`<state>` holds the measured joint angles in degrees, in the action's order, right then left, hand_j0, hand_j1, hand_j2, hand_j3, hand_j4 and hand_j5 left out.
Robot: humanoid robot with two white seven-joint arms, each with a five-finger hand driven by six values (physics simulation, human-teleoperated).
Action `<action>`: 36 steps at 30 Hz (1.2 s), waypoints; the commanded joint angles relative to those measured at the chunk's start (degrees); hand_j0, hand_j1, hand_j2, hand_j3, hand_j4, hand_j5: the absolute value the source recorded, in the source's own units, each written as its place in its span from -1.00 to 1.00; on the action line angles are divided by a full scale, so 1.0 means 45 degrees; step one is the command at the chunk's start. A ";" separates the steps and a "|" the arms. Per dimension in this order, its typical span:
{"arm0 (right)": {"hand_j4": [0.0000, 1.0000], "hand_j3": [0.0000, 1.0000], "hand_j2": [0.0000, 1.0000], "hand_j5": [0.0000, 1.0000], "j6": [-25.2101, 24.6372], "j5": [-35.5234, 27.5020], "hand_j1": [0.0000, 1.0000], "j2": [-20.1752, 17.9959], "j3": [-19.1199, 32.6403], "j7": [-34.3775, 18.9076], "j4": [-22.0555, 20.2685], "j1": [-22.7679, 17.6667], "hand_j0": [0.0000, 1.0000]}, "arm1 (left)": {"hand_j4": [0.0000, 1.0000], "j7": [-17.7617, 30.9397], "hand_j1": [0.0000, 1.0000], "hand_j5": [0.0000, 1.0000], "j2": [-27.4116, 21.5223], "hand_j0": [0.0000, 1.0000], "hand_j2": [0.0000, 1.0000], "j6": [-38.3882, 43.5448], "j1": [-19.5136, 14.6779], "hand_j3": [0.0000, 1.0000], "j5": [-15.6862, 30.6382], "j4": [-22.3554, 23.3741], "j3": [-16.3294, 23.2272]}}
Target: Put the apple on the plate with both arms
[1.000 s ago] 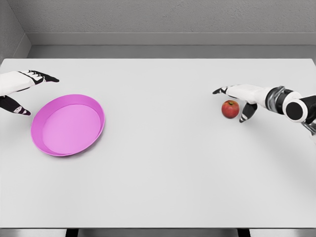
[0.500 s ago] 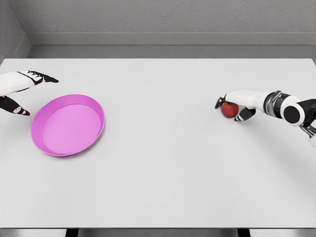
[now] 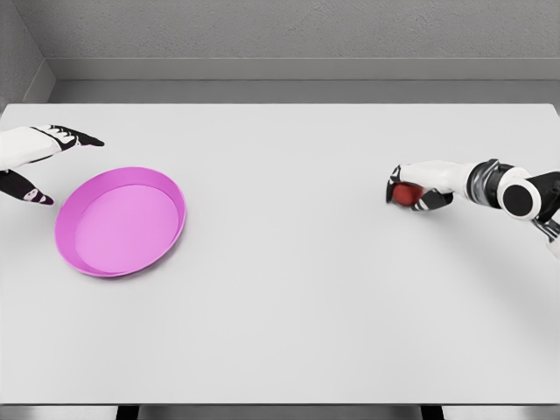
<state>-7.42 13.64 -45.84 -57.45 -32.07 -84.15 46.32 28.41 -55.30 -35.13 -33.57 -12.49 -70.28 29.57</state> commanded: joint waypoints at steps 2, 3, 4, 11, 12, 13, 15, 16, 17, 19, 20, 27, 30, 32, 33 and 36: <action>-0.08 -0.08 -0.08 -0.08 0.0047 -0.0023 -0.08 -0.0009 0.0032 -0.0061 -0.0088 0.0078 -0.08 | 1.00 -0.0006 1.00 1.00 -0.0015 1.00 1.00 0.0029 0.0000 1.00 0.0099 -0.0007 -0.0008; -0.08 -0.08 -0.08 -0.08 0.0047 -0.0023 -0.08 -0.0009 0.0032 -0.0061 -0.0108 0.0098 -0.08 | 1.00 -0.0006 1.00 1.00 -0.0015 1.00 1.00 0.0029 0.0000 1.00 0.0099 -0.0007 -0.0008; -0.08 -0.08 -0.08 -0.08 0.0067 -0.0024 -0.08 0.0010 0.0032 -0.0061 -0.0147 0.0137 -0.08 | 1.00 -0.0006 1.00 1.00 -0.0015 1.00 1.00 0.0029 0.0000 1.00 0.0099 -0.0007 -0.0008; -0.08 -0.08 -0.08 -0.08 0.0067 -0.0023 -0.08 -0.0088 0.0052 -0.0061 -0.0713 0.0293 -0.08 | 1.00 -0.0006 1.00 1.00 -0.0054 1.00 1.00 0.0029 0.0019 1.00 0.0099 -0.0026 -0.0008; -0.08 -0.08 -0.08 -0.08 0.0067 -0.0023 -0.08 -0.0088 0.0052 -0.0061 -0.0889 0.0293 -0.08 | 1.00 -0.0006 1.00 1.00 -0.0054 1.00 1.00 0.0029 0.0000 1.00 0.0099 -0.0026 -0.0008; -0.08 -0.08 -0.08 -0.08 0.0067 -0.0023 -0.08 -0.0088 0.0052 -0.0081 -0.1142 0.0352 -0.08 | 1.00 -0.0006 1.00 1.00 -0.0054 1.00 1.00 0.0029 0.0019 1.00 0.0099 -0.0026 -0.0008; -0.08 -0.08 -0.08 -0.08 0.0086 -0.0023 -0.08 -0.0107 0.0052 -0.0081 -0.1572 0.0352 -0.08 | 1.00 -0.0006 1.00 1.00 -0.0054 1.00 1.00 0.0029 0.0000 1.00 0.0099 -0.0026 -0.0008; -0.08 -0.08 -0.08 -0.08 0.0086 -0.0023 -0.08 -0.0088 0.0052 -0.0081 -0.1748 0.0352 -0.08 | 1.00 -0.0006 1.00 1.00 -0.0054 1.00 1.00 0.0029 0.0019 1.00 0.0099 -0.0026 -0.0008; -0.08 -0.08 -0.08 -0.08 0.0125 -0.0004 -0.08 -0.0068 0.0052 -0.0081 -0.2041 0.0332 -0.08 | 1.00 -0.0006 1.00 1.00 -0.0054 1.00 1.00 0.0029 0.0000 1.00 0.0099 -0.0026 -0.0008; -0.08 -0.08 -0.08 -0.08 0.0125 0.0016 -0.08 0.0010 0.0052 -0.0081 -0.2451 0.0332 -0.08 | 1.00 -0.0006 1.00 1.00 -0.0074 1.00 1.00 0.0029 0.0000 1.00 0.0099 -0.0026 -0.0008; -0.08 -0.08 -0.08 -0.08 0.0125 0.0016 -0.08 0.0030 0.0032 -0.0081 -0.2627 0.0332 -0.08 | 1.00 -0.0006 1.00 1.00 -0.0074 1.00 1.00 0.0029 0.0000 1.00 0.0099 -0.0026 -0.0008; -0.07 -0.07 -0.07 -0.07 0.0164 -0.0004 -0.07 0.0967 -0.0144 -0.0081 -0.3369 0.0312 -0.07 | 1.00 -0.0006 1.00 1.00 -0.0054 1.00 1.00 0.0029 0.0019 1.00 0.0099 -0.0046 -0.0008; -0.08 -0.08 -0.08 -0.08 0.0164 -0.0004 -0.08 0.1182 -0.0183 -0.0100 -0.3604 0.0273 -0.08 | 1.00 -0.0006 1.00 1.00 -0.0054 1.00 1.00 0.0029 0.0000 1.00 0.0099 -0.0046 -0.0008; -0.08 -0.08 -0.08 -0.08 0.0164 -0.0004 -0.08 0.1299 -0.0339 -0.0081 -0.3604 0.0273 -0.08 | 1.00 -0.0006 1.00 1.00 -0.0054 1.00 1.00 0.0029 0.0019 1.00 0.0099 -0.0046 -0.0008; -0.08 -0.08 -0.08 -0.08 0.0164 -0.0004 -0.08 0.1358 -0.0378 -0.0100 -0.3604 0.0273 -0.08 | 1.00 -0.0006 1.00 1.00 -0.0054 1.00 1.00 0.0029 0.0019 1.00 0.0099 -0.0046 -0.0008; -0.07 -0.07 -0.07 -0.07 0.0184 -0.0004 -0.07 0.1650 -0.0534 -0.0100 -0.3604 0.0293 -0.07 | 1.00 -0.0006 1.00 1.00 -0.0054 1.00 1.00 0.0029 0.0019 1.00 0.0099 -0.0046 -0.0008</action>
<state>-6.68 13.66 -39.15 -59.38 -32.56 -100.26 47.55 28.41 -55.48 -35.13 -33.49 -12.40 -70.48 29.57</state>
